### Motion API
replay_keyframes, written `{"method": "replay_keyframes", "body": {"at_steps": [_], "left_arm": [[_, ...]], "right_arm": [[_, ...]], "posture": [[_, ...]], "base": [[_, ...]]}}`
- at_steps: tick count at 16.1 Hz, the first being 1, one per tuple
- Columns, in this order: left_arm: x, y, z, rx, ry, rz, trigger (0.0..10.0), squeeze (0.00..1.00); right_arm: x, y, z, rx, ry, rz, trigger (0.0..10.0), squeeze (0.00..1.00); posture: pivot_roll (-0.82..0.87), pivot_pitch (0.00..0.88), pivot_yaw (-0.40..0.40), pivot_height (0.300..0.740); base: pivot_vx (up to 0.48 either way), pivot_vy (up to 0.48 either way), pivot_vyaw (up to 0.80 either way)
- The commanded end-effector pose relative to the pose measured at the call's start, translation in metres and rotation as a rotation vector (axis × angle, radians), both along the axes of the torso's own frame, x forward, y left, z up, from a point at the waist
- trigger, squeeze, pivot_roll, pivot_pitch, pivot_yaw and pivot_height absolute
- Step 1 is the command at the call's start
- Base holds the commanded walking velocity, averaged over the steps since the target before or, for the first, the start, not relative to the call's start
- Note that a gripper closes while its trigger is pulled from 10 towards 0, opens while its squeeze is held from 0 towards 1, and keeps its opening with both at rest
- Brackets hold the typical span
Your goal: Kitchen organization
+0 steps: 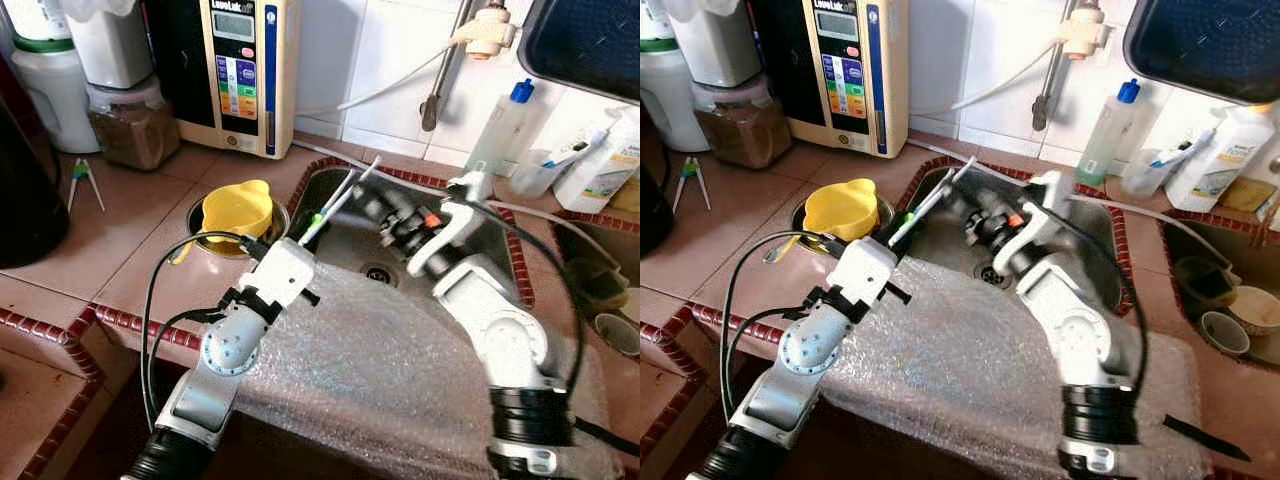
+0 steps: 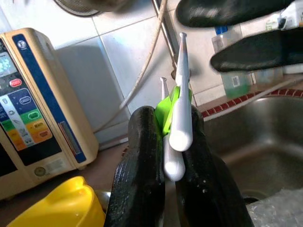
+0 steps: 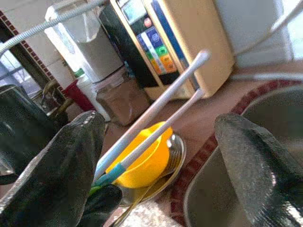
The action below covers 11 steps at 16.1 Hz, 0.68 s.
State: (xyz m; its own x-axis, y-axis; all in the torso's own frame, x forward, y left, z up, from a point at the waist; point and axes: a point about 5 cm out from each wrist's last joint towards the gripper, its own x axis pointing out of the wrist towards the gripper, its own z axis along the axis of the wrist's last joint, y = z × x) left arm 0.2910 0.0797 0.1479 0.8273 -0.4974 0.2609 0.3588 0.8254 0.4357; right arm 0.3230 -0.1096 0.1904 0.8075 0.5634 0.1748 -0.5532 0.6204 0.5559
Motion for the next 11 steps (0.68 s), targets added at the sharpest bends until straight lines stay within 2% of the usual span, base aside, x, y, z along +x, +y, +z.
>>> {"method": "replay_keyframes", "body": {"at_steps": [1,3,4,5,6,9,11], "left_arm": [[0.001,-0.004,0.004,0.007,-0.023,-0.018,0.0,0.0],[0.002,-0.005,0.004,0.011,-0.028,-0.021,0.0,0.0],[0.001,-0.005,0.004,0.012,-0.031,-0.021,0.0,0.0],[0.002,-0.005,0.004,0.013,-0.033,-0.021,0.0,0.0],[0.002,-0.004,0.005,0.012,-0.039,-0.018,0.0,0.0],[0.002,-0.005,0.004,0.007,-0.036,-0.018,0.0,0.0],[0.001,-0.006,0.003,0.007,-0.036,-0.019,0.0,0.0]], "right_arm": [[0.005,0.003,0.002,0.011,0.014,-0.002,10.0,0.0],[0.012,0.019,-0.001,0.028,0.029,0.016,10.0,0.0],[0.013,0.022,-0.001,0.028,0.025,0.017,4.2,0.0],[0.014,0.022,-0.001,0.029,0.026,0.015,1.5,0.0],[0.018,0.022,-0.002,0.041,0.04,-0.008,0.0,0.0],[0.027,0.021,-0.005,0.061,0.066,-0.059,0.0,0.0],[0.028,0.017,-0.008,0.063,0.083,-0.079,0.0,0.0]], "posture": [[0.0,0.0,-0.084,0.74],[0.01,0.0,-0.087,0.74],[0.02,0.0,-0.09,0.74],[0.02,0.0,-0.091,0.74],[0.02,0.0,-0.09,0.74],[0.02,0.0,-0.091,0.74],[0.01,0.0,-0.09,0.74]], "base": [[0.0,0.0,0.0],[0.0,0.0,0.0],[0.0,0.0,0.0],[0.0,0.0,0.0],[0.0,0.0,0.0],[0.0,0.0,0.0],[0.0,0.0,0.0]]}}
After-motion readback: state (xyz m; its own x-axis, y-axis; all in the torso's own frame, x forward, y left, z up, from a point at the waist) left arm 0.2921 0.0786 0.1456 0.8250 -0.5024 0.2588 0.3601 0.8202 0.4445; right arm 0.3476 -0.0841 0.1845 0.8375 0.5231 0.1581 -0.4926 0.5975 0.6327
